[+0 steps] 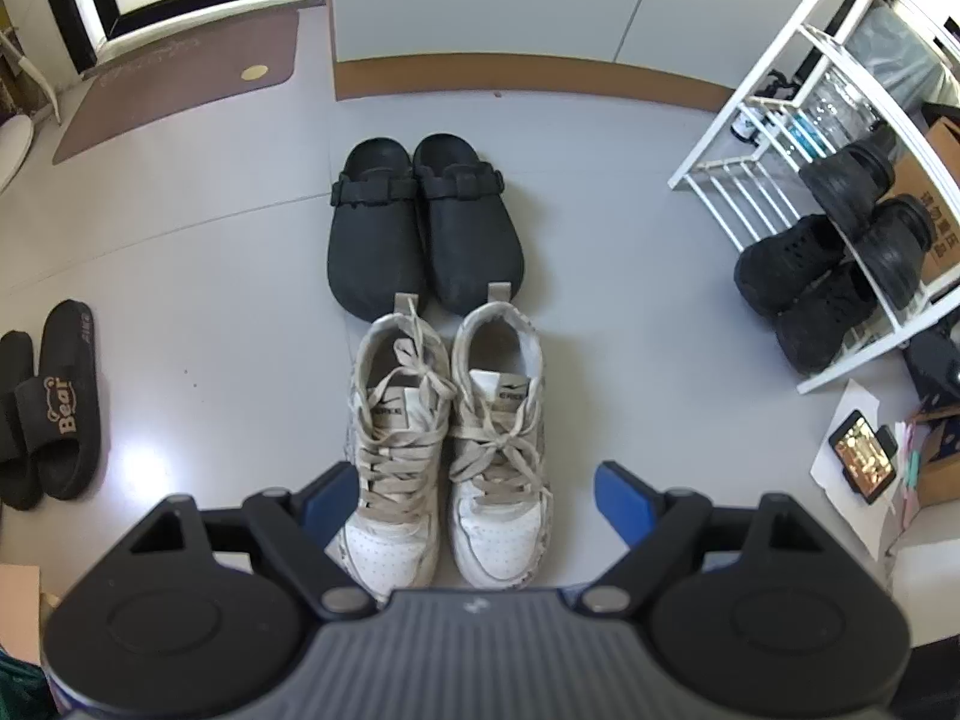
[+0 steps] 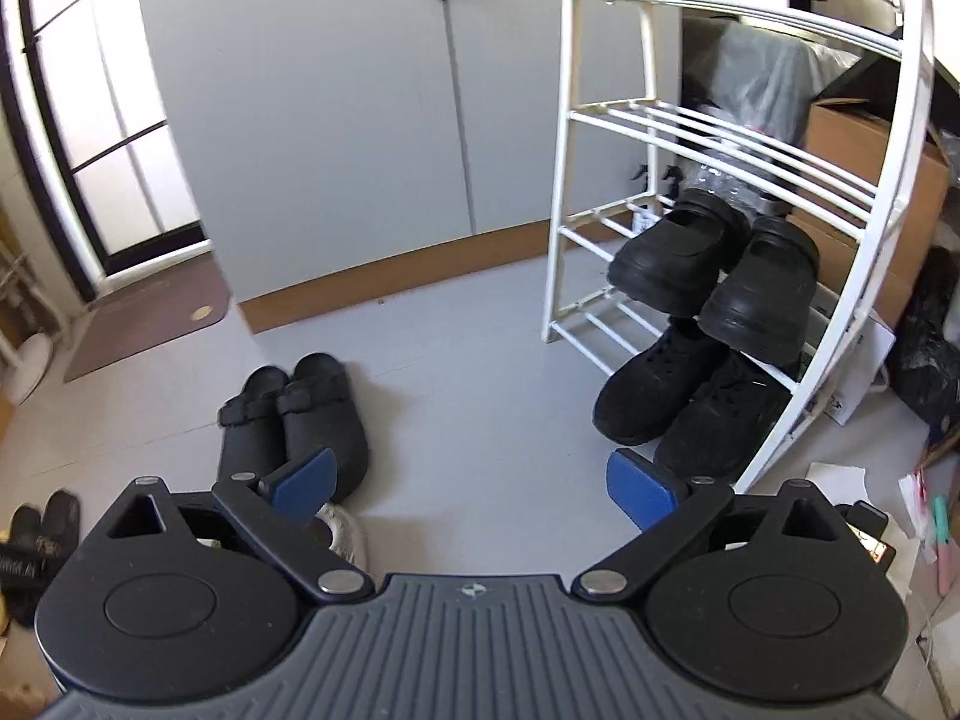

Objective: Organize scattered shoes
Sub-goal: 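Move the right tool over the white ERKE sneakers and lower into heels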

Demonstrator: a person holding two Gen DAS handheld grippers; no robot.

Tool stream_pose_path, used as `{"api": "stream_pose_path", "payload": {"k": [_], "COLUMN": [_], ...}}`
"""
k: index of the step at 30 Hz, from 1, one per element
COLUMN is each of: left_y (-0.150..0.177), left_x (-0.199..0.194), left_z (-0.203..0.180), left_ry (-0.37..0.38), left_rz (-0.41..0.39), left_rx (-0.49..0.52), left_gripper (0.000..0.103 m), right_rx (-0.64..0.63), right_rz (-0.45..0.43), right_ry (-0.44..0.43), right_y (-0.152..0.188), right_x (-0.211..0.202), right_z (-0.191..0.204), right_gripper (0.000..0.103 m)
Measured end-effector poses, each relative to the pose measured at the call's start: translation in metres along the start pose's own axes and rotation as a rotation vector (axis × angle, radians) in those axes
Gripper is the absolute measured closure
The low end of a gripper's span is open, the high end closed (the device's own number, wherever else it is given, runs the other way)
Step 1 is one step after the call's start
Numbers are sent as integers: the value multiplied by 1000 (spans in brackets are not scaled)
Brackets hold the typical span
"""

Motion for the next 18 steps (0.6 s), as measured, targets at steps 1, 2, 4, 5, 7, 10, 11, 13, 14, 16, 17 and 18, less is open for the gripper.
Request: {"api": "stream_pose_path", "payload": {"k": [1, 2, 4, 5, 7, 10, 11, 13, 14, 16, 17, 18], "left_y": [0, 1, 2, 2, 3, 3, 3, 2, 2, 2, 1, 1], "left_x": [2, 4, 6, 6, 7, 10, 12, 13, 13, 14, 15, 16], "left_z": [2, 4, 9, 15, 24, 38, 43, 47, 49, 51, 52, 52], "left_ry": [12, 23, 32, 33, 20, 7, 14, 23, 20, 11, 7, 5], "left_rz": [6, 12, 15, 15, 15, 26, 31, 34, 33, 30, 29, 30], "left_rx": [-8, -17, -33, -46, -72, -124, -145, -163, -166, -171, -177, -184], "left_gripper": [16, 16, 16, 16, 16, 16, 16, 16, 16, 16, 16, 16], "right_rx": [-3, -10, -46, -66, -82, -89, -95, -111, -124, -137, -142, -139], "right_rz": [12, 23, 33, 40, 69, 125, 141, 161, 178, 202, 221, 231], "right_ry": [-11, -17, -23, -29, -60, -105, -113, -121, -128, -141, -156, -164], "right_y": [1, 2, 5, 7, 10, 19, 22, 28, 34, 42, 46, 48], "right_x": [5, 9, 19, 24, 36, 54, 58, 64, 68, 73, 77, 80], "right_z": [5, 10, 23, 29, 40, 49, 53, 59, 64, 70, 75, 76], "right_gripper": [3, 3, 3, 3, 3, 3, 3, 3, 4, 8, 11, 14]}}
Point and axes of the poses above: each gripper's, at about its wrist camera, not at the fingertips, and x roughly the way its jaws point, z to its left, y to its underside, the point moved 4 cm from there along x, roughly the way its jaws point, and after that the axes turned 3 degrees about -y, right-handed, at the moved point
